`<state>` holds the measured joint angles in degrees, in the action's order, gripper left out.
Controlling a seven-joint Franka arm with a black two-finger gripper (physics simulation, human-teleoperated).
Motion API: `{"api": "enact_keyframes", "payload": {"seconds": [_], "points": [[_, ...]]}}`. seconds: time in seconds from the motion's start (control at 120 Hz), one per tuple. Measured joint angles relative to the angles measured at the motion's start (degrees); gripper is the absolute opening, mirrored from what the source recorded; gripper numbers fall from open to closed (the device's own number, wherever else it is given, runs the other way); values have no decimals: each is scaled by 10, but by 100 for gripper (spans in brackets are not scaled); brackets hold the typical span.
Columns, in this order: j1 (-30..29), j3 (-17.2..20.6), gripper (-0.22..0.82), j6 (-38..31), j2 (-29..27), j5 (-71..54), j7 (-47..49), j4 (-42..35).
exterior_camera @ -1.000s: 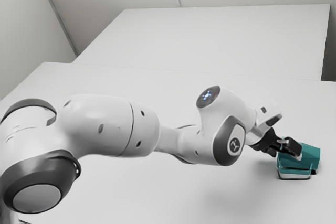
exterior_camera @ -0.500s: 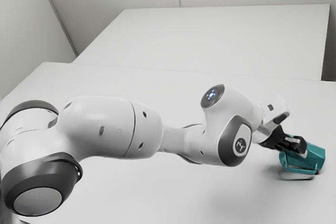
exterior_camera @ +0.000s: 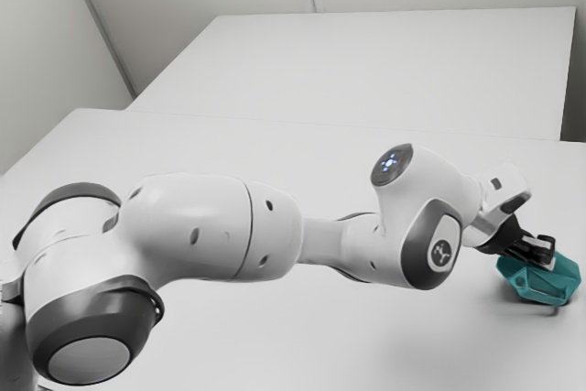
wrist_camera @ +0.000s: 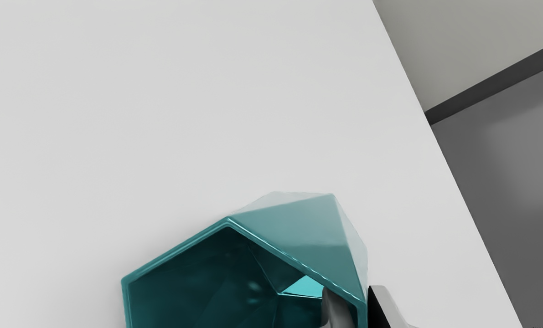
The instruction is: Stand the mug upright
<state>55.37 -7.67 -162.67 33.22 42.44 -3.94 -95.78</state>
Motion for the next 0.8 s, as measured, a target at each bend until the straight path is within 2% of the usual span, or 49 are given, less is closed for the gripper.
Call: {"api": "enact_keyframes", "payload": {"seconds": [0.217,0.367,0.483,0.592,0.7,0.8], "points": [[-1,-6,-16,20,-8,-20,0,14],[-19,-27,-16,72,-85,-27,1,-44],[-104,-32,-16,142,-174,-57,2,-122],[-210,-33,-17,223,-231,-155,9,-144],[-304,-30,-17,308,-261,-265,24,-147],[-384,-2,-18,370,-264,-353,42,-148]]}}
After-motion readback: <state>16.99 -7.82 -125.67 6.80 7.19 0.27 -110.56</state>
